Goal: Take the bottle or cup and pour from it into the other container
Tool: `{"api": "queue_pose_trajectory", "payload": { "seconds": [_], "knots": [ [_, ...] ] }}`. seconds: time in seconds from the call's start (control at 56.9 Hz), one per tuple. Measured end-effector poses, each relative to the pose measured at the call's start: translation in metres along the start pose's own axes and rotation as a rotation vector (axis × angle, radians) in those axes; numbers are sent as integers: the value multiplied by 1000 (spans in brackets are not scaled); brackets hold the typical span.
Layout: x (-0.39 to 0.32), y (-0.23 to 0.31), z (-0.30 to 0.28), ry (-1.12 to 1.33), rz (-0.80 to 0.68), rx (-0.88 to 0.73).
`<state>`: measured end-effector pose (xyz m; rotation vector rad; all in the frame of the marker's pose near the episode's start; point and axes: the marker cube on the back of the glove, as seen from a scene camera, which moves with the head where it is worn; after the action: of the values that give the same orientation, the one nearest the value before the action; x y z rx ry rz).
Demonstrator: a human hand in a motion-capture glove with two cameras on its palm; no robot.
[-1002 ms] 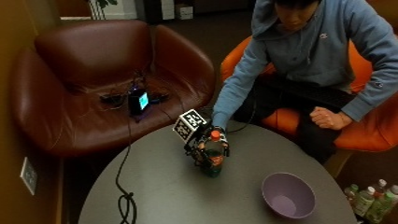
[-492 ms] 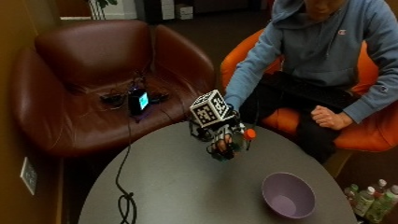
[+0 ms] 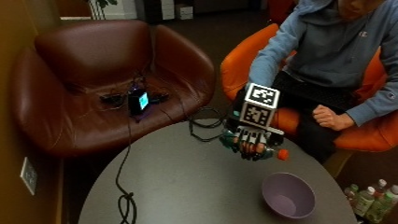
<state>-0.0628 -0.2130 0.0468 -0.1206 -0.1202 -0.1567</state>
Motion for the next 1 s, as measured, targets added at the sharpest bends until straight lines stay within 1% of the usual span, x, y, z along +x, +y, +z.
{"api": "queue_pose_trajectory", "payload": {
  "seconds": [0.105, 0.228, 0.369, 0.51, 0.598, 0.721, 1.002],
  "knots": [
    [-17, -10, -8, 201, 8, -9],
    [-37, -11, -11, 430, 34, -77],
    [-60, -17, -18, 657, 43, -110],
    [-87, -15, -17, 1004, 31, -151],
    [-99, -16, -13, 1166, 21, -165],
    [-110, -15, -5, 1247, 24, -173],
    [-110, -10, -13, 1242, 59, -200]
  ]
}}
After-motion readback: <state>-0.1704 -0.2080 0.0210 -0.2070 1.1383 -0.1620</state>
